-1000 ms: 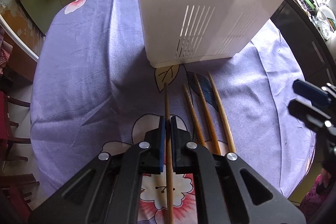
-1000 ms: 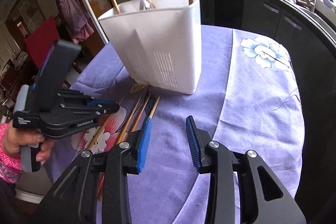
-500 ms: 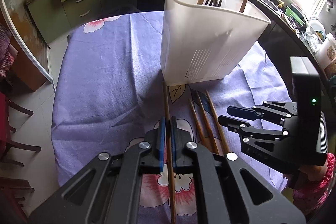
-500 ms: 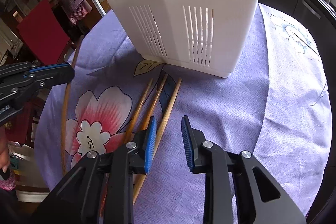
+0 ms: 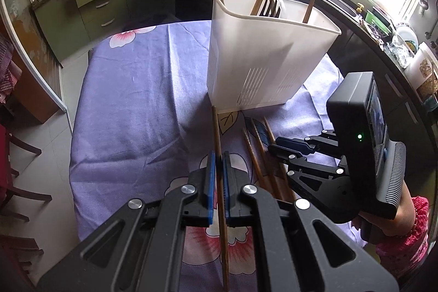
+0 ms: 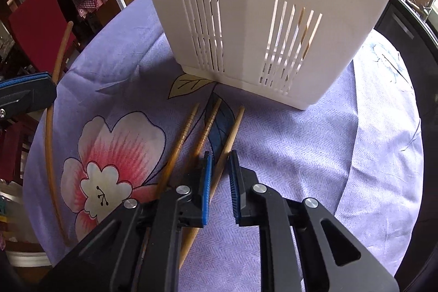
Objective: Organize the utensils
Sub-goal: 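Grasp a chopstick with the right gripper while the left gripper lifts its chopstick, then carry both chopsticks over the holder and open both grippers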
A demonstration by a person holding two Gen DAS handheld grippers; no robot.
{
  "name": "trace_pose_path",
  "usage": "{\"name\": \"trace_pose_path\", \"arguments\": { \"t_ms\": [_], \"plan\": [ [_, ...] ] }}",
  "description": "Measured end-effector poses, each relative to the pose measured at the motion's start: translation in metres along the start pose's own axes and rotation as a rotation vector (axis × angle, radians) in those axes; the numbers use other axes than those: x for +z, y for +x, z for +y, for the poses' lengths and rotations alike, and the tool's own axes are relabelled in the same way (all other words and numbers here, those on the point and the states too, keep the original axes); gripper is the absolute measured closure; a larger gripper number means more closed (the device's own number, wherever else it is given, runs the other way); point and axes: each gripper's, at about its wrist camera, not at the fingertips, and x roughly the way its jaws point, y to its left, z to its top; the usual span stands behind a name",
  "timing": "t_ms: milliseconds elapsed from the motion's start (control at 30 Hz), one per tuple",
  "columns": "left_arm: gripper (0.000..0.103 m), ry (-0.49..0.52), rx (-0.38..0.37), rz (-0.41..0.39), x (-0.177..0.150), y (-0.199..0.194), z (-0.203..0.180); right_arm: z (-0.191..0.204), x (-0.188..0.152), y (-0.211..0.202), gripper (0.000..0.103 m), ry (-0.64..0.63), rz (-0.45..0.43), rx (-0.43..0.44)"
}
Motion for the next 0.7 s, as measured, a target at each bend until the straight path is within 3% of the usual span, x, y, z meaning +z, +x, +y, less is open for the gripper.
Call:
{"name": "trace_pose_path", "arguments": {
  "t_ms": [333, 700],
  "plan": [
    [0.098, 0.002, 0.006, -0.004, 0.000, -0.001, 0.001, -0.017, -0.007, -0.018, 0.096, 0.054, -0.055, 0.049],
    [0.098, 0.016, -0.024, -0.082, -0.003, -0.037, -0.001, -0.044, -0.046, -0.125, 0.096, 0.103, -0.292, 0.110]
  ]
}}
